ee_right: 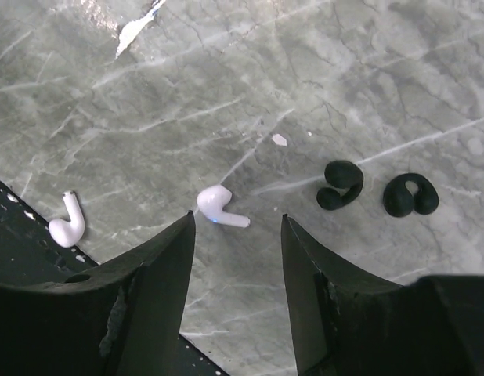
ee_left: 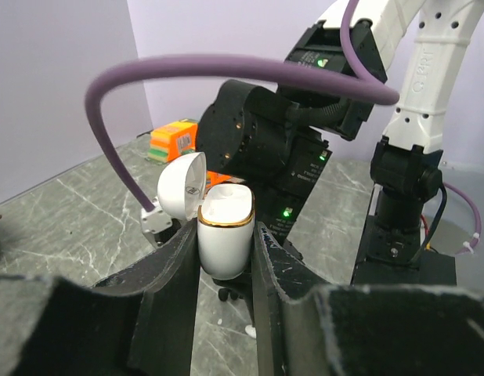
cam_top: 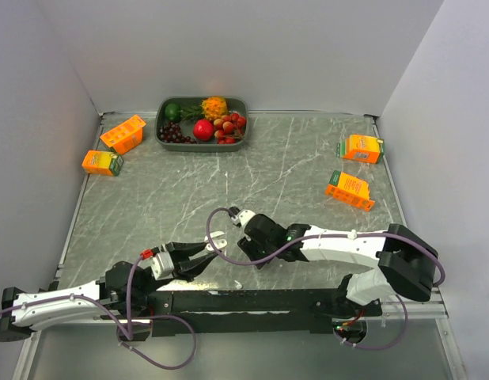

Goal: Insert the wireless bluetooth earbuds into the charging case
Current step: Pick up the earbud from the center of the board.

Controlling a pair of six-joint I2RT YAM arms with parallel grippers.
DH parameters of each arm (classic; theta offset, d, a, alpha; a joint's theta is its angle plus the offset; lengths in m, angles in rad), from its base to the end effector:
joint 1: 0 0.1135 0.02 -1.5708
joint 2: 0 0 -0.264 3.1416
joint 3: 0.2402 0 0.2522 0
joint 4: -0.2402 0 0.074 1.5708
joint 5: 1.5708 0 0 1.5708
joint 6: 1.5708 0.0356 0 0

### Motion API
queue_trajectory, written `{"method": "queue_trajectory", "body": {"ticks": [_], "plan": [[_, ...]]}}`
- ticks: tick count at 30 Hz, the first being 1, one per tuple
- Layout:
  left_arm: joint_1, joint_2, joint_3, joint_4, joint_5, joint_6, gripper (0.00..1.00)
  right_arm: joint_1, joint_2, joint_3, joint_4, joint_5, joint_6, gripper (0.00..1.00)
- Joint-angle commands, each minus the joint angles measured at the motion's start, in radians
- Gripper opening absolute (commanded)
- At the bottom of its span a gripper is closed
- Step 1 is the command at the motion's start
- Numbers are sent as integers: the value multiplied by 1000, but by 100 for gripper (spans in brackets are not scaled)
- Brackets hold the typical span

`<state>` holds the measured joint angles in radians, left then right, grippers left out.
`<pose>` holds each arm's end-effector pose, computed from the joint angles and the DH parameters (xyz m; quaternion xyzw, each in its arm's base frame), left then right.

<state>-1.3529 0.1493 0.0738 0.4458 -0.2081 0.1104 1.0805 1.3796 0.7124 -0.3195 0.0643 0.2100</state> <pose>0.0308 -0.1050 0.2335 0.3116 0.4753 -0.4300 0.7015 0.1243 0.2281 0.1769 -0.3952 0.8718 0.1485 0.2484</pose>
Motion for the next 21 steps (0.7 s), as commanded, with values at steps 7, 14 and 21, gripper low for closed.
{"method": "queue_trajectory", "body": {"ticks": [7, 14, 21], "plan": [[-15, -8, 4, 16, -13, -17, 1, 12, 64, 64, 73, -26, -37, 50], [-18, -1, 6, 13, -10, -18, 1, 12, 101, 50, 83, -32, -27, 47], [-22, 4, 6, 13, -8, -20, 1, 13, 110, 38, 86, -38, -18, 50]]}}
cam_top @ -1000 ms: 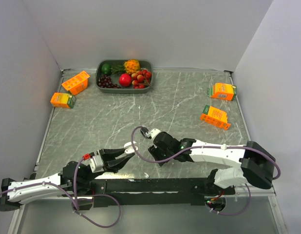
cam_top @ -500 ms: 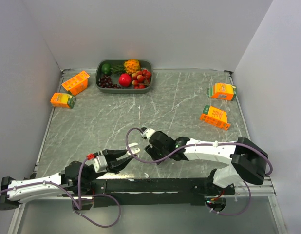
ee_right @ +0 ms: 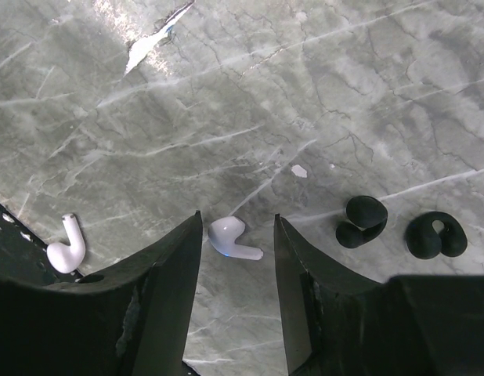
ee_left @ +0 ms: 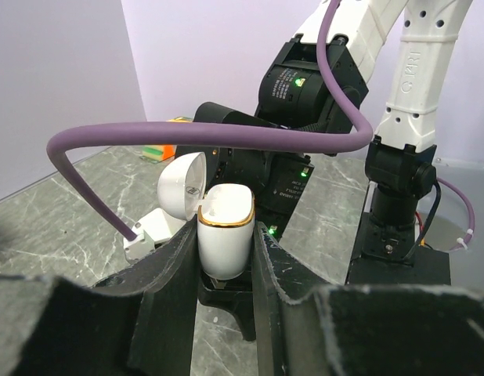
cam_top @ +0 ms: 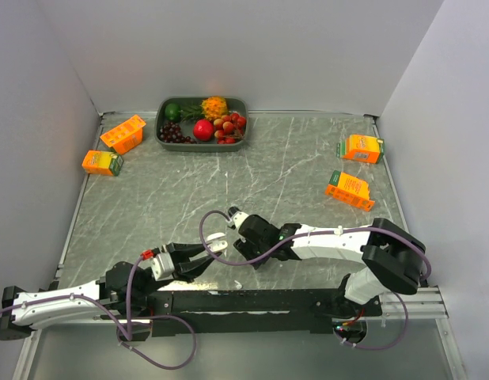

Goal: Insert the wireless bluetooth earbuds into the charging case
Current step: Pick up the earbud from the center of the board.

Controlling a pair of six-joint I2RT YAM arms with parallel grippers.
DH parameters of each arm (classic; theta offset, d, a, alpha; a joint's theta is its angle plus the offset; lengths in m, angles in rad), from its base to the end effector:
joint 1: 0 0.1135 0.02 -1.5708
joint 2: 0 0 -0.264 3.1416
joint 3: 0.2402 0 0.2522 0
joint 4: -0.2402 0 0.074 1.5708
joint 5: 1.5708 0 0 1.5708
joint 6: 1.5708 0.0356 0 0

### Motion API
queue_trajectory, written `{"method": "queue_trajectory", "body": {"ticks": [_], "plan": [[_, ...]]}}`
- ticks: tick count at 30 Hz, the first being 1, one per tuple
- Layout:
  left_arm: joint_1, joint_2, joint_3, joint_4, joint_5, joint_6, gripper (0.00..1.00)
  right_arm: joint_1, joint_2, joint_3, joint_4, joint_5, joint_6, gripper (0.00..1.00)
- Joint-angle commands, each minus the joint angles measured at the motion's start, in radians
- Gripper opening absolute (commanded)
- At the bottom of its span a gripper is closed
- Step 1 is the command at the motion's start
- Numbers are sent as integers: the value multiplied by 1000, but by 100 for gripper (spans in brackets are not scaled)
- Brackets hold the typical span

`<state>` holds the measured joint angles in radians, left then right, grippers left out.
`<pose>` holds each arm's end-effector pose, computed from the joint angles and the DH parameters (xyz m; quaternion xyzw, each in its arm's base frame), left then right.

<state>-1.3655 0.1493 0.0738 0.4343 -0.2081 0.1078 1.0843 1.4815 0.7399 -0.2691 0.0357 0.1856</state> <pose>0.0295 -0.1058 0.2323 0.3174 0.4770 -0.4330 0.6959 0.1301 0.2432 0.1624 -0.4129 0.8676 0.1501 0.2327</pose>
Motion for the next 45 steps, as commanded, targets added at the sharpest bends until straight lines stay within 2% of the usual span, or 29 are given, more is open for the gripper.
{"method": "queue_trajectory", "body": {"ticks": [1, 4, 11, 19, 28, 34, 39, 43, 45], "plan": [[-9, 4, 6, 24, -8, -17, 1, 9, 7, 10, 34, -10, 8, 50], [-10, 4, 6, 26, -10, -19, 1, 9, 5, 4, 31, -5, 11, 50], [-12, 15, 7, 26, -10, -22, 1, 11, 23, 1, 21, 10, 28, 40], [-12, 18, 9, 26, -13, -25, 1, 9, 36, 16, 5, 49, 86, 25], [-12, 16, 14, 24, -16, -25, 1, -6, 22, 90, -28, 46, 158, 0], [-11, 3, 14, 30, -25, -19, 1, -44, -90, 130, -48, 30, 222, 0], [-12, -36, 3, 66, -54, -5, 1, -112, -272, 125, -39, 7, 308, 0], [-12, -56, -26, 156, -80, 7, 1, -188, -478, 72, 111, -123, 377, 0], [-12, -45, -37, 193, -91, 18, 1, -216, -529, 44, 163, -172, 428, 0]]}}
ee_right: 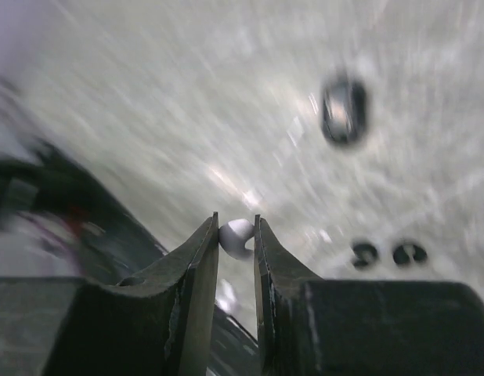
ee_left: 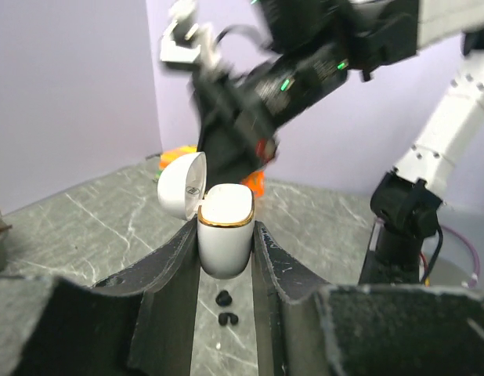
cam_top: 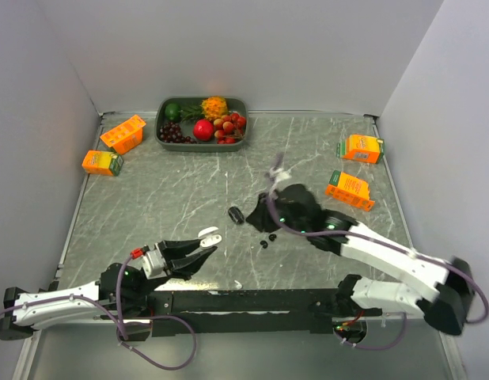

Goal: Insert the wireless bluetooth earbuds into the charging case
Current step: Pick up the earbud from the center of the board.

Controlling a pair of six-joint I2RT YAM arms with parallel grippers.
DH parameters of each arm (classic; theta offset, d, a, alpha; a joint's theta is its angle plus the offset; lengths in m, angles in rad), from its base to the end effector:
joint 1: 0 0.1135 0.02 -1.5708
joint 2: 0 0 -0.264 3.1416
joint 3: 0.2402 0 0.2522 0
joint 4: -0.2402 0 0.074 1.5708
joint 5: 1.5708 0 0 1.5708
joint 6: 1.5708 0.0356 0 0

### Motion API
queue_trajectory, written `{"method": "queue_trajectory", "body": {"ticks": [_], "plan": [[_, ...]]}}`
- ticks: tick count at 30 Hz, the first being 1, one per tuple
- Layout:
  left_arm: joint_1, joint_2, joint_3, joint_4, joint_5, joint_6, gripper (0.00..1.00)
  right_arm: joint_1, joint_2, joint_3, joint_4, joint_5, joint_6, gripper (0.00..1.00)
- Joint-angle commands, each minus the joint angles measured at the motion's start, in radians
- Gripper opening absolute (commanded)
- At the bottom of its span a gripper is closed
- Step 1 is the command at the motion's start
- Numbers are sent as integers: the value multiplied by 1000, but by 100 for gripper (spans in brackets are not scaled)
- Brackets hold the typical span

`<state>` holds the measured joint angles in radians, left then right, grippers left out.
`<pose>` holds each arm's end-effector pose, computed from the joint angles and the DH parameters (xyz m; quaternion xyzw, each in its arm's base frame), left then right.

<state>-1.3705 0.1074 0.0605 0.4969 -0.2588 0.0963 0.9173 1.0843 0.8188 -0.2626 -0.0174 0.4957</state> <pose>0.0294 -0.0988 0.2374 0.2716 0.4647 -0.4445 0.7160 0.1475 0.1936 0.2853 -0.1857 0.8470 0.3290 0.3739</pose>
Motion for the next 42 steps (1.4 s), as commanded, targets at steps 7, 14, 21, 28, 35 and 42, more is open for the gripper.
{"method": "queue_trajectory", "body": {"ticks": [7, 14, 21, 28, 35, 42], "plan": [[-7, 159, -41, 330, -30, 54, 1, -87, -245, -113, 449, -299, 262, 0], [-7, 369, -31, 551, -20, 83, 1, -87, -253, -185, 661, -352, 368, 0], [-6, 528, -19, 709, -43, 66, 1, -71, -311, -247, 778, -270, 351, 0], [-7, 620, 5, 784, -62, 66, 1, -28, -351, -261, 790, -214, 317, 0], [-6, 650, 21, 801, -54, 56, 1, 81, -334, -182, 692, -181, 187, 0], [-7, 646, 19, 793, -30, 42, 1, 164, -320, -165, 661, -105, 106, 0]]}}
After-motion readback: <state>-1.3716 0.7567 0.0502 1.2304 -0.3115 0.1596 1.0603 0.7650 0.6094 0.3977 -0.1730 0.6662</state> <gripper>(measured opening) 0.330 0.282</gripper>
